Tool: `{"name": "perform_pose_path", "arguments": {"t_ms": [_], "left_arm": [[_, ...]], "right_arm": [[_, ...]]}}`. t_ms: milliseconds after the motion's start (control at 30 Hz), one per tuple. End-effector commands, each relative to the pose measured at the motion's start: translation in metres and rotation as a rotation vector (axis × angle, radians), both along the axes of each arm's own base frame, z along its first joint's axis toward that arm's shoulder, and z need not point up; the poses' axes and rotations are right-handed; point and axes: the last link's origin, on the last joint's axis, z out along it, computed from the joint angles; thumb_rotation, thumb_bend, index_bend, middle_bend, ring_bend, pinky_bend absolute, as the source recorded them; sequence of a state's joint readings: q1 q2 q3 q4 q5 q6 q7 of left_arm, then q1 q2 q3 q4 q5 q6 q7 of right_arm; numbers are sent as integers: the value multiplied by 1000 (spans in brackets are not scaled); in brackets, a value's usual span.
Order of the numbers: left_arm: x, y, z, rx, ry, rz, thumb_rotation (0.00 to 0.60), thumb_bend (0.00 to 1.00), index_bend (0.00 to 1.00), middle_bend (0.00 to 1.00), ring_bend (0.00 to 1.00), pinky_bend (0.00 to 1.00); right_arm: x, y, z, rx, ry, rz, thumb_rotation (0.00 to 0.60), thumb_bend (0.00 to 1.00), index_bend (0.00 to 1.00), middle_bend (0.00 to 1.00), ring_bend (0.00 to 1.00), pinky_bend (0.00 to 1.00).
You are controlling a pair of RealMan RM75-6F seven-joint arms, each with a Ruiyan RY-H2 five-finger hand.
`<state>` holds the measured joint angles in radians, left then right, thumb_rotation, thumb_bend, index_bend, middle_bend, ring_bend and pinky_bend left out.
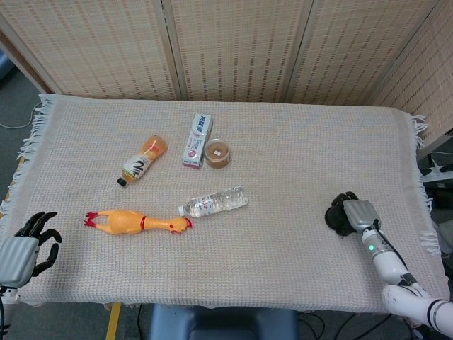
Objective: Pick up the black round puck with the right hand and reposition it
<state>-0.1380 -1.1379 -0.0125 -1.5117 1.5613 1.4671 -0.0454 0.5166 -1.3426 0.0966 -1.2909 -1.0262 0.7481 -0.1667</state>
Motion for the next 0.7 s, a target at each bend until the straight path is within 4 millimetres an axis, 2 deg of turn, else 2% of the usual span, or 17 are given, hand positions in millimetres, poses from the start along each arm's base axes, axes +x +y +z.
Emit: {"name": "perform_pose_path", "arguments": {"t_ms": [33, 100, 167, 267, 500, 567, 633, 700], "left_arm": [[0, 0, 0, 0, 0, 0, 600, 521, 528, 157, 117, 408], [0, 0, 0, 0, 1, -1, 600, 521, 526, 158, 117, 408], [0, 0, 0, 1, 1, -1, 600, 520, 525, 159, 117, 409], [0, 0, 0, 1, 2, -1, 600, 519, 525, 159, 117, 409], [0, 0, -1, -1, 4, 0, 600, 520, 526, 160, 117, 409], [0, 0, -1, -1, 4, 1, 600, 520, 526, 160, 117, 409], [0, 0, -1, -1, 4, 1, 600, 521, 524, 160, 117, 409], [0, 0, -1, -1, 4, 0, 600, 523, 525, 160, 117, 408]], "right_arm": [[0, 0, 1, 4, 1, -1, 600, 236, 177, 77, 7, 300], [1, 2, 2, 17, 3, 0, 600, 222, 65, 23, 0, 204], [2, 3, 5, 17, 8, 8, 600, 209, 11, 1, 0, 145], [2, 4, 7, 3, 12, 21, 600, 190, 0, 0, 0, 108], [10, 9, 10, -61, -3, 88, 600, 184, 0, 0, 0, 95], [13, 11, 10, -83, -24, 106, 600, 185, 25, 1, 0, 111], [16, 12, 9, -101, -37, 123, 600, 184, 106, 27, 0, 154], [17, 14, 8, -117, -44, 139, 600, 184, 217, 105, 30, 204]]}}
